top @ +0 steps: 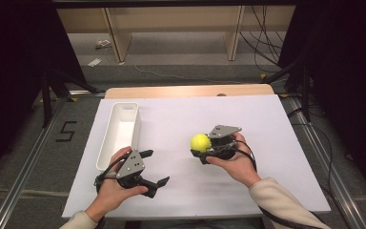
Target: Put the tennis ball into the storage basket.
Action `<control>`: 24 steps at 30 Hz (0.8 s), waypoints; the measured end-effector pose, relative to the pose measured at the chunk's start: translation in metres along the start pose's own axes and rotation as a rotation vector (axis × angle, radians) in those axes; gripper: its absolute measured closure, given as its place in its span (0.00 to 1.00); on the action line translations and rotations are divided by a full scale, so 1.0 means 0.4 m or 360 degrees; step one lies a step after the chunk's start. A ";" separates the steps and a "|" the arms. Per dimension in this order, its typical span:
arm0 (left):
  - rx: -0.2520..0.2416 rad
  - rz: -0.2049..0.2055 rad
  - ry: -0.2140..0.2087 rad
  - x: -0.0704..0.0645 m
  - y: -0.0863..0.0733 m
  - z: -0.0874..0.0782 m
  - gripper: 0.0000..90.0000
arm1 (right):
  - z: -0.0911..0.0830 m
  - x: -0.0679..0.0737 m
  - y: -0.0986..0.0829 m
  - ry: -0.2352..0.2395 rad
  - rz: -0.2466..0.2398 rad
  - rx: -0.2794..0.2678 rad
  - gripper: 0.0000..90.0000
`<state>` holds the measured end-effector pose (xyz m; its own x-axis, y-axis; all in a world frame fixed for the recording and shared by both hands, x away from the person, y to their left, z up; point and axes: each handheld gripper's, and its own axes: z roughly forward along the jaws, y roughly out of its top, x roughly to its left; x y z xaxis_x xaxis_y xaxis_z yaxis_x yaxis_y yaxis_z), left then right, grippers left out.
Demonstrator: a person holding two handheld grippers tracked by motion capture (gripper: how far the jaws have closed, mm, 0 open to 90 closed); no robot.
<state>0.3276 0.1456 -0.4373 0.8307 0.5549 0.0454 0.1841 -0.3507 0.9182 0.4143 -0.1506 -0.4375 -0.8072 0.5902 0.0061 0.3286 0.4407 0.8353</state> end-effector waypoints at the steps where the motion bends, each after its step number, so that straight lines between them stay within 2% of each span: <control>1: 0.0000 0.0001 0.0000 0.000 0.000 0.000 0.00 | 0.000 0.001 0.001 0.0002 0.0007 -0.0001 0.30; 24: 0.0002 -0.0001 0.0000 0.000 0.000 0.000 0.00 | 0.013 0.000 0.013 -0.0004 0.0000 -0.0011 0.30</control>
<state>0.3276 0.1456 -0.4375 0.8307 0.5550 0.0449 0.1853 -0.3516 0.9176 0.4185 -0.1450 -0.4360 -0.8061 0.5918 0.0050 0.3254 0.4361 0.8390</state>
